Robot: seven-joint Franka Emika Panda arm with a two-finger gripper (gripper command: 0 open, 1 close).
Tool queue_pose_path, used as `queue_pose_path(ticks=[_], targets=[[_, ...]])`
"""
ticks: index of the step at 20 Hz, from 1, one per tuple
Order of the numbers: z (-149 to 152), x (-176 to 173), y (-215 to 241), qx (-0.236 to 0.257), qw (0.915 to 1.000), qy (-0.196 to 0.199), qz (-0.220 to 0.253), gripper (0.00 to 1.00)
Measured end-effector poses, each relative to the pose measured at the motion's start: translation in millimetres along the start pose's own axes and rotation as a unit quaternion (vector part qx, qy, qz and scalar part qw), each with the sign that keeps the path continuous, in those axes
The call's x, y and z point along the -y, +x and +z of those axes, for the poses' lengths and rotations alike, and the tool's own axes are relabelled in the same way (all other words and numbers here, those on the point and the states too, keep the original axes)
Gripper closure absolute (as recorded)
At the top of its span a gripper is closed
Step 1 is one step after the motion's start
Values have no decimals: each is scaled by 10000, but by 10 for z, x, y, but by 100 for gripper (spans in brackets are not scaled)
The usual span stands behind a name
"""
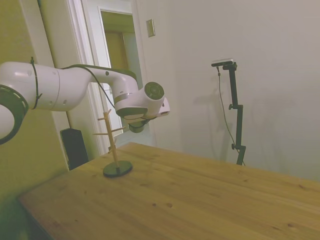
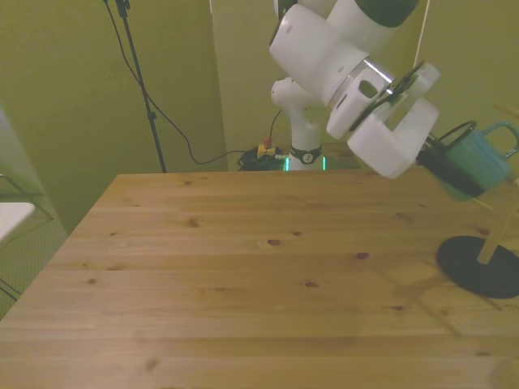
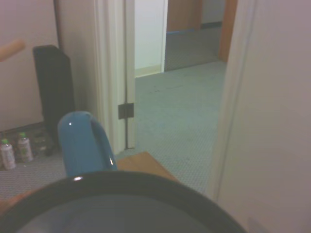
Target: Unload the mug
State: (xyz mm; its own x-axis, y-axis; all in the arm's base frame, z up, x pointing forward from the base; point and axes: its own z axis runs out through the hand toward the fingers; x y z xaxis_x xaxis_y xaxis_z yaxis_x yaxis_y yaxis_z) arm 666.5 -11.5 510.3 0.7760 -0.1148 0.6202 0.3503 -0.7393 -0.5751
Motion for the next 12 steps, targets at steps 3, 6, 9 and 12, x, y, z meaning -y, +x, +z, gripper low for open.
queue_pose_path(ticks=[3,6,9,12], targets=[[-96,-99,-300,-6,9995,-294,147,100],[-219,-172,-601,-23,9977,-592,329,100],[-341,-218,-846,-7,9954,-798,532,100],[-420,-325,-1107,88,9900,-1120,855,100]])
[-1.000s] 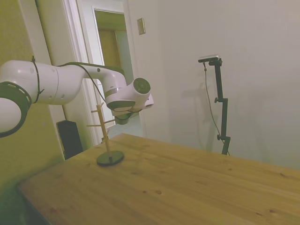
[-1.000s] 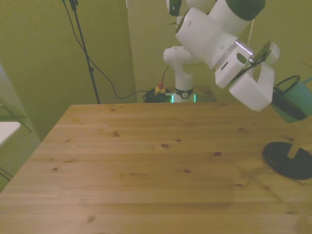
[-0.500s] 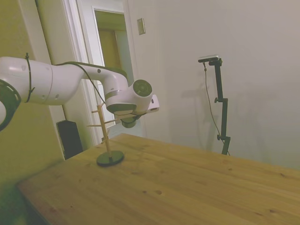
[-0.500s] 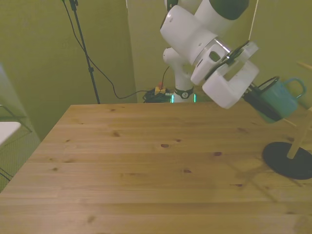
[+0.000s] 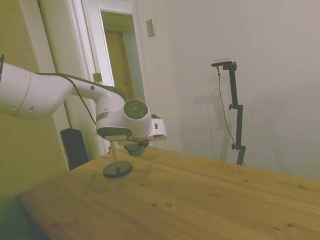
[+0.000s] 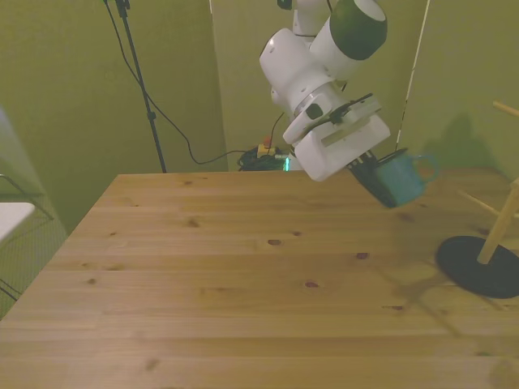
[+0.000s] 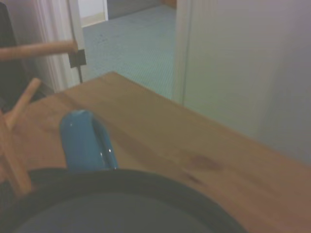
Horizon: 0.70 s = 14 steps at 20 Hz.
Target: Unload the mug
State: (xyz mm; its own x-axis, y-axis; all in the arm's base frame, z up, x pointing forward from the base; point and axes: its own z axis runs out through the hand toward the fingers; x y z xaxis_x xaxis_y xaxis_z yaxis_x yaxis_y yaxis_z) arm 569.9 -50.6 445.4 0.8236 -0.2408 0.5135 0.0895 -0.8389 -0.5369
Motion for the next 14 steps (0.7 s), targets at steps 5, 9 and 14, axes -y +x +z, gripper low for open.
queue_pose_path(ticks=[5,9,14], targets=[[30,-94,-137,293,9961,-477,687,100],[78,-132,-229,565,9892,-743,1129,100],[119,-275,-391,906,9734,-1093,1796,100]])
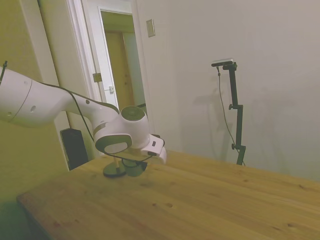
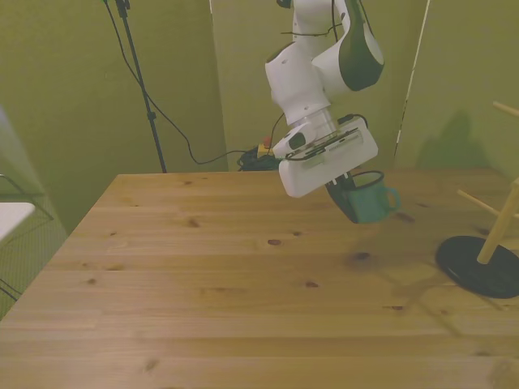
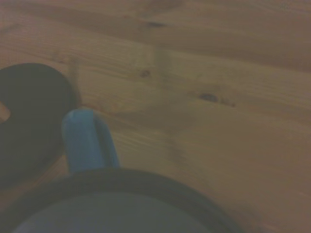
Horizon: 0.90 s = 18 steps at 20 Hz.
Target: Unload the mug
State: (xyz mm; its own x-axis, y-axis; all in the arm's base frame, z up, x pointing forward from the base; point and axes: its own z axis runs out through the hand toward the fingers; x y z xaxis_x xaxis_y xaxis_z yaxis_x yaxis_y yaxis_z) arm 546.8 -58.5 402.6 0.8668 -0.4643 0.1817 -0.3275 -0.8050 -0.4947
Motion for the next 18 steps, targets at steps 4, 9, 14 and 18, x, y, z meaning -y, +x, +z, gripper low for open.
queue_pose_path(ticks=[4,9,14,18], targets=[[13,-47,14,15,9989,-192,425,100],[185,-7,18,-114,9941,-519,945,100],[404,217,88,-107,9907,-622,1202,100],[492,216,149,-93,9902,-697,1207,100]])
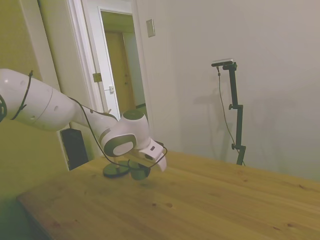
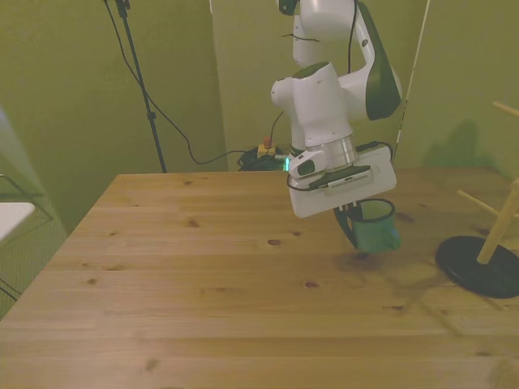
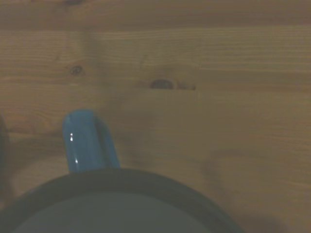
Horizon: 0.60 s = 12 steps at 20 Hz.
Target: Unload the mug
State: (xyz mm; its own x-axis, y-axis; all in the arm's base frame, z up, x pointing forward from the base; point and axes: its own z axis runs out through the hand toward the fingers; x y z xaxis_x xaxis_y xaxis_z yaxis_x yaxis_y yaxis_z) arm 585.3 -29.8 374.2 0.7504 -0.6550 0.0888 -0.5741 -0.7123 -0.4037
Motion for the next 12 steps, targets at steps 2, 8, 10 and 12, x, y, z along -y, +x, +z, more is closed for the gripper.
queue_pose_path(ticks=[2,8,10,12], targets=[[0,6,19,-8,10000,3,0,100],[30,-27,40,6,10000,-21,30,100],[29,-29,42,5,10000,-21,32,100],[33,-47,51,20,10000,-43,36,100]])
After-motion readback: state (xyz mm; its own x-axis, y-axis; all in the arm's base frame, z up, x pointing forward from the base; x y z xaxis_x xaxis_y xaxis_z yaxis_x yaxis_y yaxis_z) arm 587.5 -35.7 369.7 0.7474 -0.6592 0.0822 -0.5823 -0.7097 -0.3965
